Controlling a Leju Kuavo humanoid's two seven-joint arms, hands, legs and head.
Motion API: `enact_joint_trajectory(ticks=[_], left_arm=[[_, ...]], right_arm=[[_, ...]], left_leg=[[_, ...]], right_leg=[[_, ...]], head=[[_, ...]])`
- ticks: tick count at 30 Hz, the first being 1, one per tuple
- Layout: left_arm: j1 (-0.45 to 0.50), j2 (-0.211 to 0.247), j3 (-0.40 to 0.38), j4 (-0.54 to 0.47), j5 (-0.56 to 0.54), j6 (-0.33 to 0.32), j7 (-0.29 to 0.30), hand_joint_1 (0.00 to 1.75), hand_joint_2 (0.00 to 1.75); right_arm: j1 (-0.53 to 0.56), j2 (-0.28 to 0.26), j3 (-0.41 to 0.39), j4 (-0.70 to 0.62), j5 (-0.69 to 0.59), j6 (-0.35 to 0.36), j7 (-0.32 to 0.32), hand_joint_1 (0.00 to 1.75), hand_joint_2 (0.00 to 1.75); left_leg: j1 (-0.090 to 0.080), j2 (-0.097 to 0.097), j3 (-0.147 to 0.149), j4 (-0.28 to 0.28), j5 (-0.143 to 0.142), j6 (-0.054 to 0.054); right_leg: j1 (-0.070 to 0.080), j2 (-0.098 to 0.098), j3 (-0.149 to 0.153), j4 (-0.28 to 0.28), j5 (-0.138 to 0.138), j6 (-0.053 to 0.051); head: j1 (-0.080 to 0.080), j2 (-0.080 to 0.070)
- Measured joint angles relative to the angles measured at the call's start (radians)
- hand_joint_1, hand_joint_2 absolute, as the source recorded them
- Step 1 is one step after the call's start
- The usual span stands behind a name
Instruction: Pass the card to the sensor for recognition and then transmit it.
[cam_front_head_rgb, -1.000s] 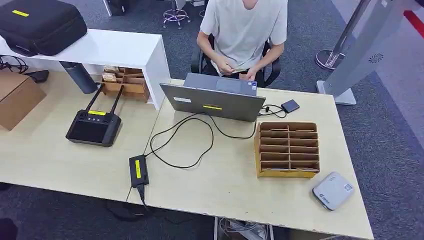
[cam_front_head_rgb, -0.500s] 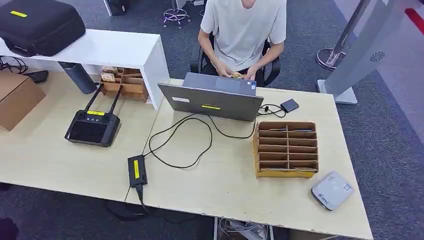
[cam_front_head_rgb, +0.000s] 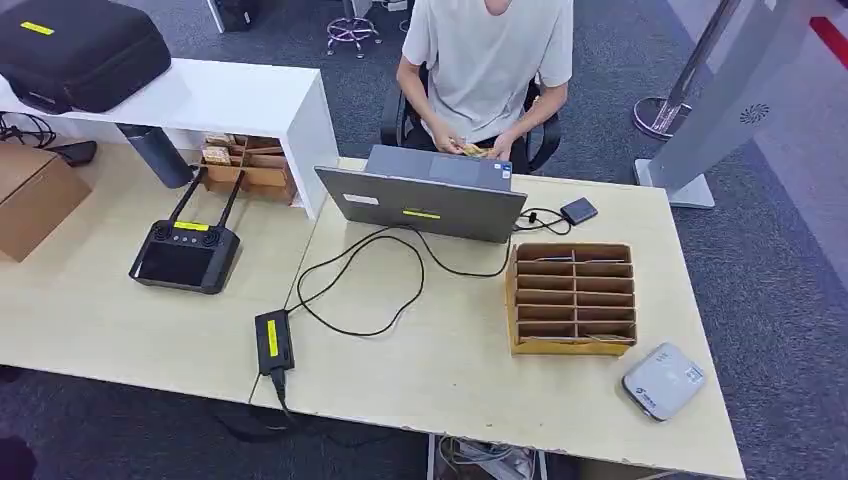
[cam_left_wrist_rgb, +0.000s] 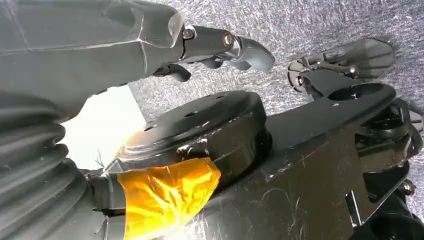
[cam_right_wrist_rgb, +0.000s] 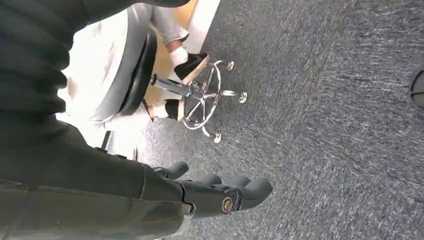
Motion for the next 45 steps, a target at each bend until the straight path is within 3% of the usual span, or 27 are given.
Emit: enact_joint_trajectory(ticks=[35,45], left_arm=[[0.001,0.043,0.001,0.0,0.003,-0.115,0.016,0.0,1.75],[0.001,0.043,0.001,0.0,0.007,-0.094,0.025,0.0,1.75]], right_arm=[[0.027,-0.075,-0.124,0.009,0.165,-0.022,-0.069,0.0,1.75],[0.027,-0.075,-0.156,0.01,0.178,-0.014,-0.062,0.0,1.75]], left_leg=[[0.0,0.0,0.0,0.0,0.0,0.0],[0.0,0.0,0.0,0.0,0.0,0.0]], right_leg=[[0.0,0.0,0.0,0.0,0.0,0.0],[0.0,0.0,0.0,0.0,0.0,0.0]], head=[[0.0,0.0],[0.0,0.0]])
